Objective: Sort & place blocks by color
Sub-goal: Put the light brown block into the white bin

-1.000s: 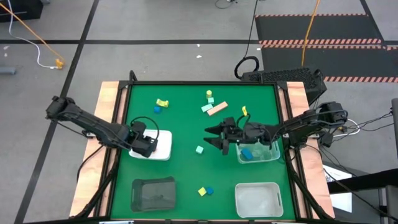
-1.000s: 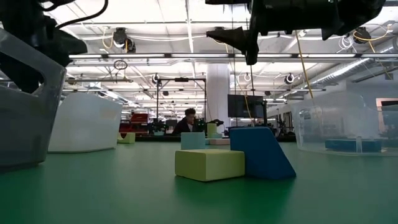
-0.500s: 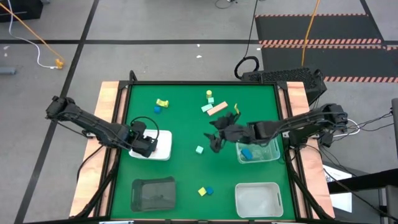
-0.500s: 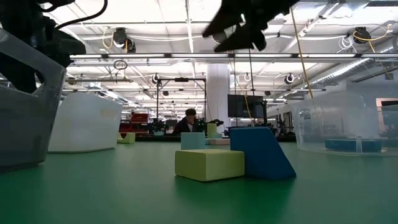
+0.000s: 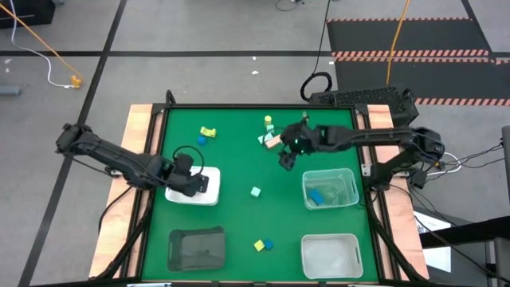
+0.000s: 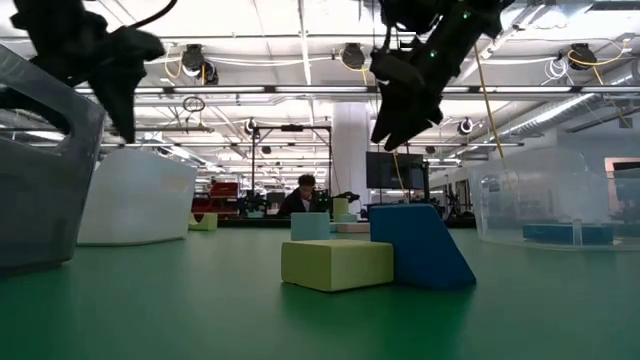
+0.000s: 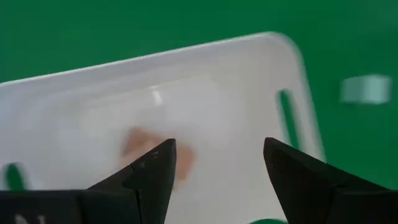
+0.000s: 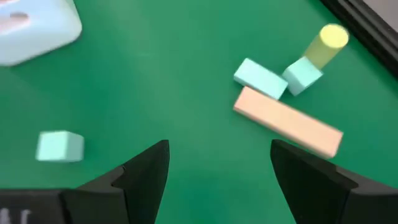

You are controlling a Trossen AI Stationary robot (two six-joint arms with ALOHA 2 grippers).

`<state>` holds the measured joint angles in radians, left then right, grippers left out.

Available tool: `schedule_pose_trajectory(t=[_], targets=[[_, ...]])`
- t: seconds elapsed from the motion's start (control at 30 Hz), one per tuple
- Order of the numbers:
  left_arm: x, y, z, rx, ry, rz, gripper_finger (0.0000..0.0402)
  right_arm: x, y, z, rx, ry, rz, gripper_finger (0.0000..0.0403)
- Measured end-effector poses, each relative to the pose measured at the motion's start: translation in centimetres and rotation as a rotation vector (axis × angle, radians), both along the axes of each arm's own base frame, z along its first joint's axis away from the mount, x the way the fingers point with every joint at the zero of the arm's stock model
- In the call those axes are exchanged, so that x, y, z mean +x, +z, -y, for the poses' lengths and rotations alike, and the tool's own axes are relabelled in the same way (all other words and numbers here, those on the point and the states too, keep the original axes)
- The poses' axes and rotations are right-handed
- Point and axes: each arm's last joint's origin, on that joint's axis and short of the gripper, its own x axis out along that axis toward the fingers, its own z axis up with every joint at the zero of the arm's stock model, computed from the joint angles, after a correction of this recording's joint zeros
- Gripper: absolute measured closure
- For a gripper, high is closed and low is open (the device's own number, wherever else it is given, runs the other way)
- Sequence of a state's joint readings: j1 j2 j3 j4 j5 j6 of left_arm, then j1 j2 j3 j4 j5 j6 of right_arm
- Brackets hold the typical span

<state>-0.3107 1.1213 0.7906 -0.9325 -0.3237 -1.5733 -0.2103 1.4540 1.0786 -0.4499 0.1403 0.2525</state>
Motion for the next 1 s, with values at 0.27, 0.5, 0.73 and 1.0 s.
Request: schedule_pose_trajectory(t=[0.27,0.5,0.73,1.0], targets=[[0.4,2.2,-2.3,0.038,0.153,0.254,0.0158,-1.1,-1.1,4.5,-0.116,0.108,-0.128,0.0133],[0.4,4.7,-4.8,0.156,0.26,0.481,0.0158,-0.5,-4.5,6.5,-0.101,0.264,-0.251,0.0133],[1.1,6.9,-6.4,0.261,0.232,0.667,0.0158,2.0,-5.8,7.6,-0.162,0.399,-0.318,0.0133],[1.4,7.8,-7.3,0.347,0.203,0.713,0.0158,4.2,-7.4,10.4,-0.103,0.409,-0.412,0.0133]])
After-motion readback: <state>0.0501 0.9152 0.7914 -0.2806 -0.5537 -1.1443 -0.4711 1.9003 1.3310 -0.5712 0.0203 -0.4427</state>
